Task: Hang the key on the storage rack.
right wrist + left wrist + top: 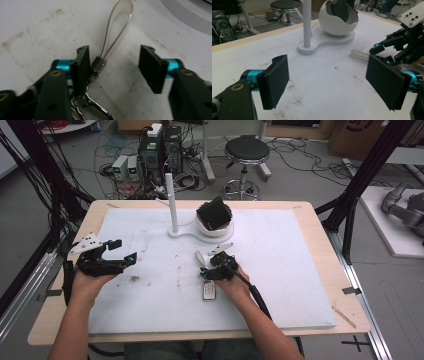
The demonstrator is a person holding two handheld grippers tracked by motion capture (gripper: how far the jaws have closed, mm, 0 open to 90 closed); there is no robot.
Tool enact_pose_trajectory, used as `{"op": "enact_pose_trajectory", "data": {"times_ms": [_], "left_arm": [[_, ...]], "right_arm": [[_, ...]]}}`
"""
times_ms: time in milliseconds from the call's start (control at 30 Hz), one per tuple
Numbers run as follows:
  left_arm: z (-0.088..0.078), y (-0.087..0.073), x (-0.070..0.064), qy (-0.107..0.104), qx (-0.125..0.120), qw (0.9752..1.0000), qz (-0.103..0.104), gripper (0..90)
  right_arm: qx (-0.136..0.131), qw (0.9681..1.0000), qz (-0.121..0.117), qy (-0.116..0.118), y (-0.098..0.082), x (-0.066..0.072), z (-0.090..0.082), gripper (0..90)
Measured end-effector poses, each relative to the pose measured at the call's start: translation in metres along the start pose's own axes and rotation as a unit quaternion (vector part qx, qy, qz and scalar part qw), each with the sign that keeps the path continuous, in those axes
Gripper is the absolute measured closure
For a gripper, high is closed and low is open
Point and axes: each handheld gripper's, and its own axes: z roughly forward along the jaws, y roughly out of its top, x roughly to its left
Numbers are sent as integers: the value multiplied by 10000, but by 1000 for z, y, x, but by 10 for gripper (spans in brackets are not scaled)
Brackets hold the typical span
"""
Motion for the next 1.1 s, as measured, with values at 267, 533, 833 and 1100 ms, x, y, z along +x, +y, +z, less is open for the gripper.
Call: {"op": "enact_pose_trajectory", "data": {"times_ms": [267,533,833,1100], "left_arm": [[2,0,-2,-42,10,10000,26,189],[0,2,0,-25,-49,10000,5,189],[4,4,-1,-84,-67,9999,24,189],[3,4,-1,-74,-63,9999,25,189]], "right_arm": [[8,9997,-188,-172,0,0,-10,831],[-851,9960,-125,-252,12,-9,-45,831],[-1559,9872,56,-337,44,-21,-68,831],[-1917,9808,-38,-355,79,-21,-79,831]]}}
